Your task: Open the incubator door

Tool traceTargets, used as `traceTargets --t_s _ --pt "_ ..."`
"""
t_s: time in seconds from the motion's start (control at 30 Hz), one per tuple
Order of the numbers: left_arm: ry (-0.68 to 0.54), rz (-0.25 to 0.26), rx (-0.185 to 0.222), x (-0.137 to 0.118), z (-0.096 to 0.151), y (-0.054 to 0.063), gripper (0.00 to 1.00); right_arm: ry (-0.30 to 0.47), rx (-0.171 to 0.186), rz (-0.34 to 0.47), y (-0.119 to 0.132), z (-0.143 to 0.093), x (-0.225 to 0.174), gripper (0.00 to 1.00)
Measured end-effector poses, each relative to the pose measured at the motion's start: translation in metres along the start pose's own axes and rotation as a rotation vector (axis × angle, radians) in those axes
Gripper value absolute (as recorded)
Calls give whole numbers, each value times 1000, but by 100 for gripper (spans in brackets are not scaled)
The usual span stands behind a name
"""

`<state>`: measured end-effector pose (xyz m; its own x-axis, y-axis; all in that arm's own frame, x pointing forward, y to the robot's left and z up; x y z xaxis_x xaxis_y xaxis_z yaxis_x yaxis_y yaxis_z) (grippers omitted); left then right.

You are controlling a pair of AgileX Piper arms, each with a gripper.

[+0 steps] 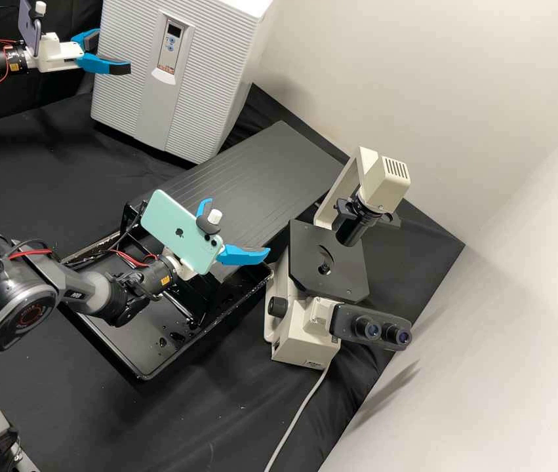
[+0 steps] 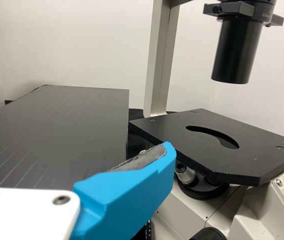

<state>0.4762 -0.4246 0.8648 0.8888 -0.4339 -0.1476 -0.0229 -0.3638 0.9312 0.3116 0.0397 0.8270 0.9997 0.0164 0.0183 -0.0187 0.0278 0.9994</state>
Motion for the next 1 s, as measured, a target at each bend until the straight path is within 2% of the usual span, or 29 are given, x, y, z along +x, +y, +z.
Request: traceTargets --t_s 0.23,0.4,1.0 --pt "-1 1 0 0 0 0 100 0 0 0 0 0 0 100" --pt "-21 -3 15 -3 -1 1 100 0 0 0 0 0 0 100" --pt "-77 -16 30 -15 -3 -8 100 0 0 0 0 0 0 100"
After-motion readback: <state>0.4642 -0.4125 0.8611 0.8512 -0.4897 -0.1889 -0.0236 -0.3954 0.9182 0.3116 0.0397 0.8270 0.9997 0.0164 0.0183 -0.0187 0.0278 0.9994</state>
